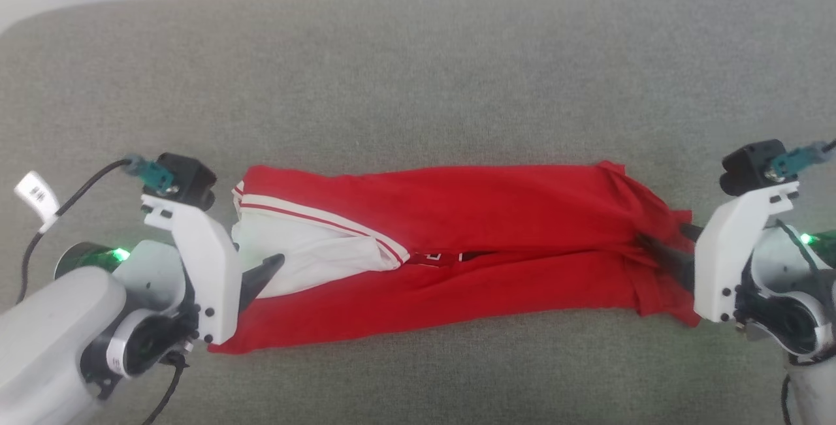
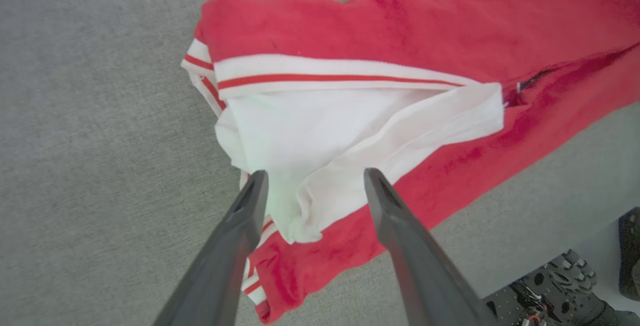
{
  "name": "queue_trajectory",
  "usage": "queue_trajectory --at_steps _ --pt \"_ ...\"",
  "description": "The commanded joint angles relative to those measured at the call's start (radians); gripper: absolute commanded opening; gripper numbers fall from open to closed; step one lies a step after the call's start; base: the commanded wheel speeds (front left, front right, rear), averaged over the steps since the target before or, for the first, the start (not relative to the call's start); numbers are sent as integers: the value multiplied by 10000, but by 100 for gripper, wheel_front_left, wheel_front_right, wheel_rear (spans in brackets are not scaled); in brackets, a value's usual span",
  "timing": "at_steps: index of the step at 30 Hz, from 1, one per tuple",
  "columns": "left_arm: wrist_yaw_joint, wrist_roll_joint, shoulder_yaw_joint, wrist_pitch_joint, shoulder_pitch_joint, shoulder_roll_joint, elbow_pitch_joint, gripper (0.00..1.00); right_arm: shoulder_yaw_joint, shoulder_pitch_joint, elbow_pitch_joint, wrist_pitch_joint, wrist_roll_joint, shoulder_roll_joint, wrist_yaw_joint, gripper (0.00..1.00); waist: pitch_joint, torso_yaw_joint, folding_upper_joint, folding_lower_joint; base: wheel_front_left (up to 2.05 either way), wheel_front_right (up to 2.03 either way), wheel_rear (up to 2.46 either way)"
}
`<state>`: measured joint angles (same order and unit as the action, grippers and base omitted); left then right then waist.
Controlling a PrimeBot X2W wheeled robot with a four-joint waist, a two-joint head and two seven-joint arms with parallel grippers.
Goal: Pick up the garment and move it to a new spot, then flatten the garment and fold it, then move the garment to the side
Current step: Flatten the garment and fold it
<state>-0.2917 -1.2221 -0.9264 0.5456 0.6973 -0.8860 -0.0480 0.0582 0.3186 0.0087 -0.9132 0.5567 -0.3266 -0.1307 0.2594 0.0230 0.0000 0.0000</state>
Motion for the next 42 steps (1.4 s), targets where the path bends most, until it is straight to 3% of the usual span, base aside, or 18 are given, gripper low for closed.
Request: queue_trajectory --at_steps 1,10,21,28,37,38,39,40,42 --pt "58 122 82 -280 -249 -34 -1 100 -75 -132 -66 100 75 -67 0 100 -200 32 0 0 0 0 0" --pt "243 781 766 -3656 -1547 -242 4 100 -1000 -693 -500 76 -53 -207 0 100 -741 149 0 0 0 0 0" --pt "103 827 1863 -7504 -3264 -67 853 100 -2203 -757 583 -408 -176 83 0 100 -816 611 0 0 0 0 0" --pt "364 1001 2892 -8101 -4091 527 1442 100 -2352 -279 1664 -519 -274 420 0 100 -610 1051 0 0 0 0 0" --pt "1008 2336 4988 -8107 -5027 1997 1883 100 -1564 587 3837 -489 -123 691 -1 100 -356 1411 0 0 0 0 0" --pt "1099 2558 5140 -8108 -5117 2133 1945 100 -1367 629 4058 -579 -112 664 -1 97 -322 1449 0 0 0 0 0" --pt "1200 2663 5348 -8108 -5171 2350 1974 100 -1007 656 4136 -668 -13 658 -4 20 -311 1481 0 0 0 0 0" --pt "1332 2864 5552 -8109 -5217 2496 1990 100 -744 673 4178 -647 144 655 -4 0 -301 1505 0 0 0 0 0" --pt "1516 3215 5915 -8109 -5316 2755 2041 100 -551 753 4290 -464 438 489 -3 0 -278 1541 0 0 0 0 0"
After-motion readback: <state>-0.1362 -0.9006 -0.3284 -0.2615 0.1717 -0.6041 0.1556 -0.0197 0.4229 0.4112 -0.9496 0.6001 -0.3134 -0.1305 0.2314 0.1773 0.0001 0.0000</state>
